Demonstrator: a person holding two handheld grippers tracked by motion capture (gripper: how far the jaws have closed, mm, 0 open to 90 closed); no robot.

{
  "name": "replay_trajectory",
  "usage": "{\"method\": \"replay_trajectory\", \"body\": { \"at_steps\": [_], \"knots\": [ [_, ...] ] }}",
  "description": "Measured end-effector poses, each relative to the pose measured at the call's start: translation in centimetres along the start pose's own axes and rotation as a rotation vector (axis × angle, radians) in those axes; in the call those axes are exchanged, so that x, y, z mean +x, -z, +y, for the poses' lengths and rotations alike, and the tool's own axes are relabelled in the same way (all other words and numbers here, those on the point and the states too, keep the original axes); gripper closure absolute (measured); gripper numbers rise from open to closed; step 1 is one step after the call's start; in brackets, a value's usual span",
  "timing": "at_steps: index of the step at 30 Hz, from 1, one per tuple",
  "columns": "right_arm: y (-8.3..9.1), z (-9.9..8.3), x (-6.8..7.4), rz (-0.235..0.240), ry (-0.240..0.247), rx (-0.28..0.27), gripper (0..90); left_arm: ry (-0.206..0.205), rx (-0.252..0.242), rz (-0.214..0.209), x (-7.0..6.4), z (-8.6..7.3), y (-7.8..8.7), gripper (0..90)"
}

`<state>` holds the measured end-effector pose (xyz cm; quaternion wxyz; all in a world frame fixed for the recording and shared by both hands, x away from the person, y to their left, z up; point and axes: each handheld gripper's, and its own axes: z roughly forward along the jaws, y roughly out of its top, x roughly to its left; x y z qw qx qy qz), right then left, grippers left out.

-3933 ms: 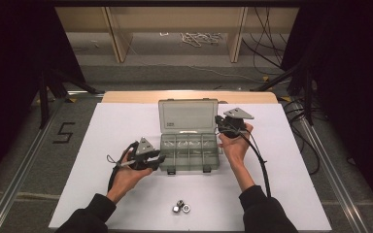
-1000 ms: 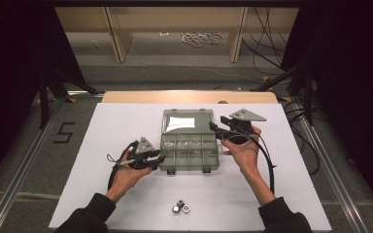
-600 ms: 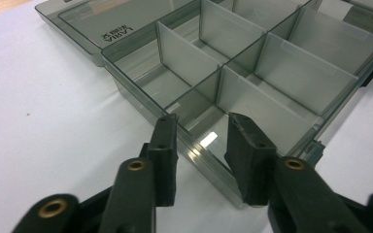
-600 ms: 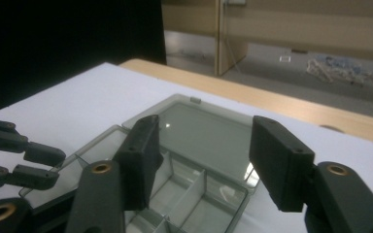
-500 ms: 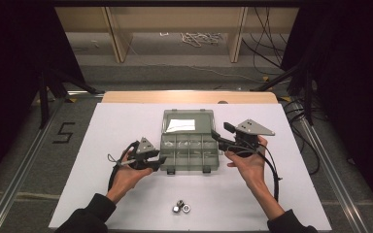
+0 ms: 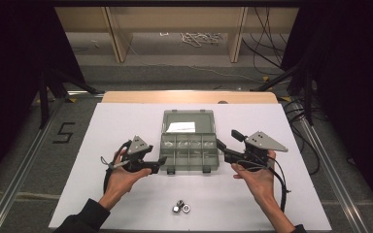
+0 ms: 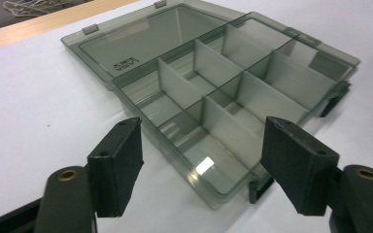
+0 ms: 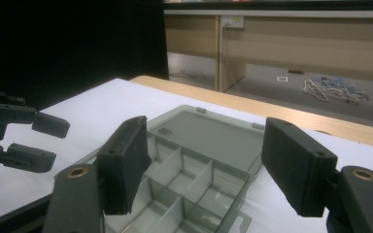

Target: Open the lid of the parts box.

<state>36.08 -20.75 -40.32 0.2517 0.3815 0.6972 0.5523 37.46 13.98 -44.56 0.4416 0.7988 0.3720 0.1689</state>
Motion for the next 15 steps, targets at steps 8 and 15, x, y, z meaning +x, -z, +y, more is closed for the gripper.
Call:
{"method": "replay_trajectory", "body": {
  "at_steps": [8, 15],
  "knots": [
    [1.3, -0.5, 0.5, -0.002, 0.003, -0.009, 29.7, -0.029, -0.001, -0.026, -1.5, 0.1, 0.9, 27.5],
    [2.1, -1.3, 0.9, 0.000, 0.007, -0.006, 29.0, -0.051, 0.002, -0.081, -2.9, 0.0, 1.4, 25.8]
  ]
}}
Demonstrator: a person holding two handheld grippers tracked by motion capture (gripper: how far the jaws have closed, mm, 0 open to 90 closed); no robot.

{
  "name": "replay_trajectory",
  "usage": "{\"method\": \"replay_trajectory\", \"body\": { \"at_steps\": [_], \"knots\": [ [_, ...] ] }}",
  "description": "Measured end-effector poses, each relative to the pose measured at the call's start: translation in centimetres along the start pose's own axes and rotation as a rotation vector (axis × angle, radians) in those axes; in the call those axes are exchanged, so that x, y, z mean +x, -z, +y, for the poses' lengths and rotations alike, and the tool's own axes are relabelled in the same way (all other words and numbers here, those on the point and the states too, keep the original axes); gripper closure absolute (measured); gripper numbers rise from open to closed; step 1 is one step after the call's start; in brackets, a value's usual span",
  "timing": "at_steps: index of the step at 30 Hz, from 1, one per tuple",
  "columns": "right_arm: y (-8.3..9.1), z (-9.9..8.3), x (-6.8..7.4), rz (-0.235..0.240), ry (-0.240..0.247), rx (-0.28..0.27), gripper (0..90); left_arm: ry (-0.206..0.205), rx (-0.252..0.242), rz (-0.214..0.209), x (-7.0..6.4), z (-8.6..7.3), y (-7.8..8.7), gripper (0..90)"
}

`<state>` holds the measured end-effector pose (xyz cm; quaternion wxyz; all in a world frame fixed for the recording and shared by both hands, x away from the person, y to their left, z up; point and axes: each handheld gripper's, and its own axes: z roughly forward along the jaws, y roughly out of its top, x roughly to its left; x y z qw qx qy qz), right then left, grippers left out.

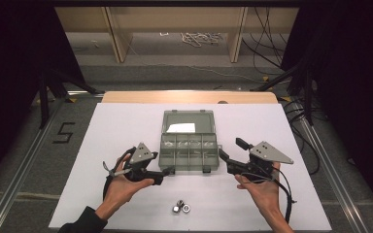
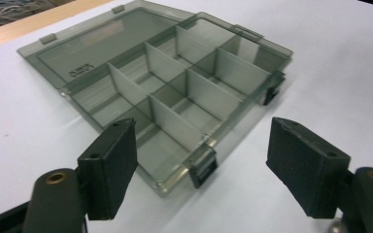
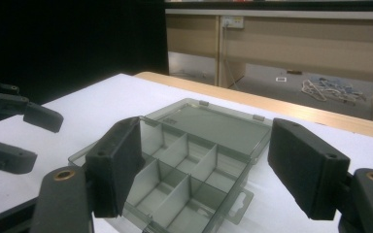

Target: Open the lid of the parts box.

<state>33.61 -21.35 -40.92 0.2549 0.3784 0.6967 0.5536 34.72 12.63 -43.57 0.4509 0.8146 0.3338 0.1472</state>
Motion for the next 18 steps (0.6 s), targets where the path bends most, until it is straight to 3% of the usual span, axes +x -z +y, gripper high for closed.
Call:
{"method": "replay_trajectory", "body": {
  "at_steps": [8, 9, 17, 18],
  "knots": [
    [1.2, -0.5, 0.4, 0.010, 0.000, -0.017, 28.9, -0.050, 0.005, -0.063, -1.1, -0.2, 0.5, 24.4],
    [1.4, -0.6, 0.4, 0.015, -0.002, -0.012, 28.6, -0.039, -0.005, -0.073, -1.2, -0.2, 0.4, 24.4],
    [2.2, -1.1, 0.4, 0.024, -0.017, -0.013, 27.6, -0.071, 0.002, -0.105, -1.8, -0.2, 1.0, 23.4],
    [2.4, -1.2, 0.4, 0.014, -0.014, -0.009, 27.0, -0.060, -0.017, -0.118, -1.9, -0.3, 0.9, 23.0]
  ]
}}
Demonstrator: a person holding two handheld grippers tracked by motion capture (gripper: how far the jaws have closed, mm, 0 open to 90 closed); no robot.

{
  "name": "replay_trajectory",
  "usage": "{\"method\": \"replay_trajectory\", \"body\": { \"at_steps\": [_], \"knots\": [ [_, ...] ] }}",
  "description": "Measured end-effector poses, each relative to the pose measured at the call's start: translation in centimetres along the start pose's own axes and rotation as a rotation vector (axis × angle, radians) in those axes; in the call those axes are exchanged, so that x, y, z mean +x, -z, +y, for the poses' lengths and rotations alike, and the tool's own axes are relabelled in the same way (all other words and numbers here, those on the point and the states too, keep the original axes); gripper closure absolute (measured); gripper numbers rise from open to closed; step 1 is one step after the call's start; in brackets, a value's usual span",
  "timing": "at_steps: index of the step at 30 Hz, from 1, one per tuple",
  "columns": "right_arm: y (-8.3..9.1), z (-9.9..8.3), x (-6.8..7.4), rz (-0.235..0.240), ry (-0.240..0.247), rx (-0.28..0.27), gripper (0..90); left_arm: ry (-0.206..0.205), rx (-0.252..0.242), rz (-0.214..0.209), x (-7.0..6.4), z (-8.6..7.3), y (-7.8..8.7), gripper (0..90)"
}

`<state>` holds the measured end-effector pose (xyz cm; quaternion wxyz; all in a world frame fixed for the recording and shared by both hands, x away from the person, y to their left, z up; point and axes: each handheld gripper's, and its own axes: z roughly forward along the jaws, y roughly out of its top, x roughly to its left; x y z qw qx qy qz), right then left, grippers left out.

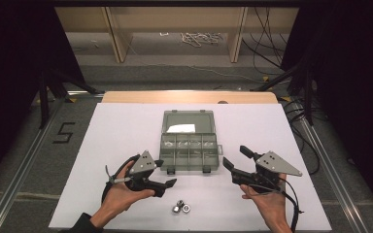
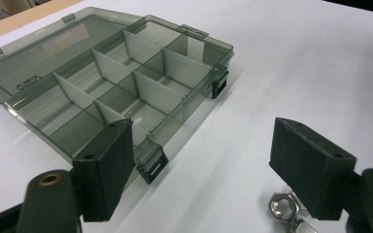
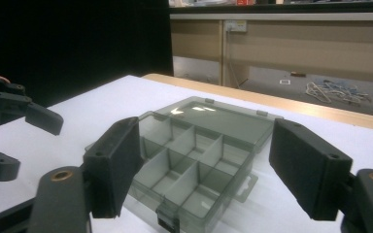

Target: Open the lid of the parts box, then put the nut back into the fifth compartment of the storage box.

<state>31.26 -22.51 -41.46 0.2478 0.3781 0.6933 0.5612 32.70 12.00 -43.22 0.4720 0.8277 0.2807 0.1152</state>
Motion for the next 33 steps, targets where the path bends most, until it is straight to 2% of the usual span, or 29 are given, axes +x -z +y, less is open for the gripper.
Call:
{"method": "replay_trajectory", "body": {
  "at_steps": [2, 3, 9, 13, 14, 15, 17, 18, 20, 21, 22, 23, 24, 25, 26, 27, 28, 30, 32, 33],
  "knots": [
    [0.2, -0.2, -0.1, -0.011, 0.005, 0.000, 26.5, -0.009, 0.023, -0.010, -0.2, 0.0, 0.1, 22.7],
    [0.3, -0.2, -0.1, -0.008, 0.000, 0.002, 26.5, -0.017, 0.025, -0.033, -0.2, 0.0, 0.1, 22.3],
    [0.7, -0.6, -0.1, -0.009, -0.005, -0.006, 25.4, -0.068, 0.079, -0.057, -0.9, -0.5, -0.3, 22.3],
    [0.9, -0.8, 0.0, -0.020, 0.019, 0.012, 22.9, -0.128, 0.127, -0.068, -1.4, -0.7, -0.5, 22.4],
    [0.9, -0.8, 0.1, -0.022, 0.015, 0.004, 22.6, -0.131, 0.128, -0.074, -1.5, -0.8, -0.6, 22.3],
    [1.0, -0.9, 0.1, -0.021, 0.012, 0.006, 22.3, -0.160, 0.150, -0.080, -1.6, -0.8, -0.6, 22.4],
    [1.1, -1.0, 0.2, -0.014, 0.012, 0.015, 21.1, -0.153, 0.144, -0.086, -1.9, -1.0, -0.7, 22.6],
    [1.1, -1.1, 0.3, -0.018, 0.013, 0.014, 20.9, -0.171, 0.161, -0.094, -2.0, -0.9, -0.6, 22.6],
    [1.2, -1.3, 0.4, -0.016, 0.019, 0.029, 20.7, -0.162, 0.148, -0.099, -2.3, -0.9, -0.7, 22.6],
    [1.1, -1.3, 0.2, -0.020, 0.050, 0.003, 20.6, -0.161, 0.151, -0.107, -2.4, -0.9, -0.8, 22.6],
    [1.1, -1.3, 0.2, -0.017, 0.059, 0.000, 20.3, -0.167, 0.154, -0.107, -2.5, -0.9, -0.7, 22.6],
    [1.2, -1.3, 0.2, -0.014, 0.051, 0.013, 20.3, -0.190, 0.171, -0.111, -2.5, -0.9, -0.7, 22.6],
    [1.2, -1.3, 0.2, -0.019, 0.058, 0.010, 20.3, -0.179, 0.167, -0.113, -2.6, -1.0, -0.7, 22.6],
    [1.2, -1.3, 0.2, -0.017, 0.059, 0.008, 20.3, -0.192, 0.178, -0.118, -2.6, -1.0, -0.7, 22.6],
    [1.2, -1.4, 0.2, -0.018, 0.062, 0.000, 20.3, -0.182, 0.170, -0.120, -2.8, -1.1, -0.7, 22.6],
    [1.3, -1.3, 0.2, -0.013, 0.063, 0.010, 20.3, -0.197, 0.185, -0.125, -2.8, -1.0, -0.7, 22.6],
    [1.2, -1.4, 0.2, -0.013, 0.065, 0.003, 20.3, -0.185, 0.179, -0.131, -3.0, -1.1, -0.8, 22.6],
    [1.2, -1.4, 0.2, -0.019, 0.063, 0.003, 20.3, -0.219, 0.203, -0.136, -3.1, -1.1, -0.9, 23.1],
    [1.1, -1.4, 0.2, -0.014, 0.061, 0.007, 20.3, -0.232, 0.218, -0.151, -3.3, -1.3, -1.0, 23.9],
    [1.1, -1.4, 0.2, -0.014, 0.061, 0.005, 20.3, -0.222, 0.214, -0.150, -3.5, -1.5, -1.1, 24.4]
  ]
}}
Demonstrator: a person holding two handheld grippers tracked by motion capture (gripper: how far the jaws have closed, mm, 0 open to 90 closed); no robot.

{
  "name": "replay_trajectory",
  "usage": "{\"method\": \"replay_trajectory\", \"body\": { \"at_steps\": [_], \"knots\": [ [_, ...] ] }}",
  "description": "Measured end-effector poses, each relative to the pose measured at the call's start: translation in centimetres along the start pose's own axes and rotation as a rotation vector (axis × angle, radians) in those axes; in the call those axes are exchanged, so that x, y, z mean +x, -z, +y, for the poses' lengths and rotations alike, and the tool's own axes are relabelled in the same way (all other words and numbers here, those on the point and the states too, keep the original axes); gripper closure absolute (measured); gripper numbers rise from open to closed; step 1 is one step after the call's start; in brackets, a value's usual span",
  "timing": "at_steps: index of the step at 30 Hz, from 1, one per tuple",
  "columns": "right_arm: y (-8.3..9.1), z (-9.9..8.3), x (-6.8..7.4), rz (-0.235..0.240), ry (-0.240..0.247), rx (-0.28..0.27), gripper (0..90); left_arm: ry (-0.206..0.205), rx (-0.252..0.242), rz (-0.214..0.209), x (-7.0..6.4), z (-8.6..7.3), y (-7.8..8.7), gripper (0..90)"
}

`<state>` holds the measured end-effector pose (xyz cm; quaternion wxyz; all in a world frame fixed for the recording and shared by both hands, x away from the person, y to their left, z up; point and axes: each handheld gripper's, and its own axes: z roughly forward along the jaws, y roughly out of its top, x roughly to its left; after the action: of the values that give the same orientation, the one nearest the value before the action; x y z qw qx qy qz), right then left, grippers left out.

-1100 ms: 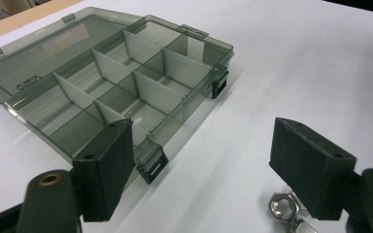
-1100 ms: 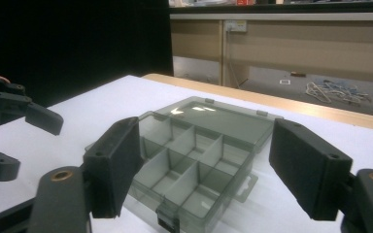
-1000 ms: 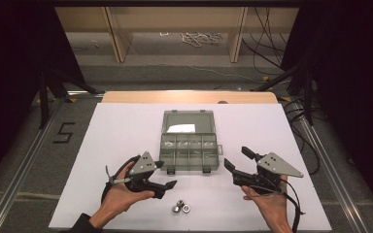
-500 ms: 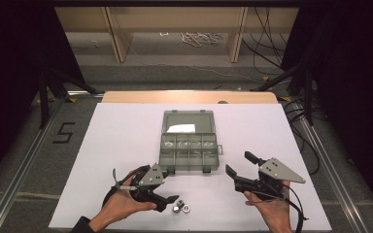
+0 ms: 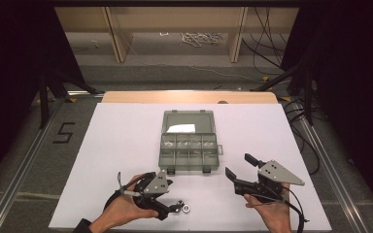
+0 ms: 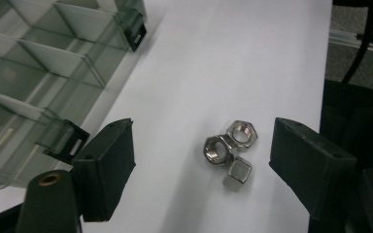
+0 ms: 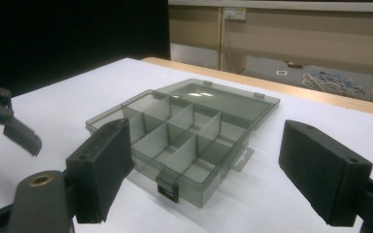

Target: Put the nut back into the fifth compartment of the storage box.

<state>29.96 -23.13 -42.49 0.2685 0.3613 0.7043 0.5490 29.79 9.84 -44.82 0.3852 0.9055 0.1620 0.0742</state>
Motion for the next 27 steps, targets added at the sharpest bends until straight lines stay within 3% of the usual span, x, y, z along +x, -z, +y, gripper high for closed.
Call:
{"method": "replay_trajectory", "body": {
  "at_steps": [1, 2, 5, 6, 7, 9, 10, 11, 12, 14, 17, 19, 22, 23, 27],
  "knots": [
    [0.0, 0.1, 0.0, -0.002, 0.004, 0.004, 20.3, -0.015, 0.019, -0.001, 0.0, -0.1, 0.0, 24.5],
    [-0.1, 0.1, 0.1, -0.002, 0.004, 0.004, 20.3, -0.003, 0.015, -0.003, -0.2, -0.2, -0.1, 24.5],
    [-0.3, 0.1, 0.4, 0.006, 0.007, 0.007, 20.3, -0.072, 0.084, -0.017, 0.0, -0.3, 0.0, 25.9],
    [-0.3, 0.1, 0.4, 0.016, 0.006, 0.015, 20.3, -0.033, 0.054, -0.016, -0.4, -0.4, -0.3, 26.6],
    [-0.3, 0.1, 0.4, 0.016, 0.011, 0.014, 20.3, -0.084, 0.093, -0.029, -0.1, -0.3, -0.2, 28.0],
    [-0.3, 0.1, 0.4, 0.012, 0.012, 0.021, 20.3, -0.038, 0.062, -0.023, -0.5, -0.5, -0.5, 28.8],
    [-0.4, 0.1, 0.3, 0.009, 0.009, 0.019, 20.4, -0.083, 0.098, -0.030, -0.3, -0.5, -0.4, 29.1],
    [-0.4, 0.1, 0.3, 0.009, 0.006, 0.019, 20.3, -0.096, 0.112, -0.033, -0.3, -0.5, -0.4, 29.4],
    [-0.4, 0.1, 0.3, 0.010, 0.006, 0.020, 20.4, -0.078, 0.105, -0.034, -0.5, -0.6, -0.7, 29.7],
    [-0.5, 0.1, 0.3, 0.018, 0.009, 0.012, 20.5, -0.090, 0.120, -0.036, -0.6, -0.8, -0.9, 31.8],
    [-0.5, 0.1, 0.4, 0.018, 0.011, 0.019, 20.7, -0.067, 0.113, -0.051, -1.0, -1.0, -1.5, 35.4],
    [-0.5, 0.1, 0.4, 0.021, 0.009, 0.020, 20.7, -0.109, 0.155, -0.060, -1.0, -1.0, -1.6, 40.7],
    [-0.6, 0.1, 0.4, 0.025, 0.008, 0.013, 20.9, -0.095, 0.151, -0.065, -1.2, -1.2, -1.8, 44.9],
    [-0.6, 0.0, 0.4, 0.026, 0.007, 0.013, 21.0, -0.118, 0.169, -0.070, -1.1, -1.2, -1.8, 46.4],
    [-0.6, 0.0, 0.5, 0.032, 0.008, 0.010, 21.6, -0.109, 0.164, -0.078, -1.3, -1.2, -2.0, 53.6]
  ]
}}
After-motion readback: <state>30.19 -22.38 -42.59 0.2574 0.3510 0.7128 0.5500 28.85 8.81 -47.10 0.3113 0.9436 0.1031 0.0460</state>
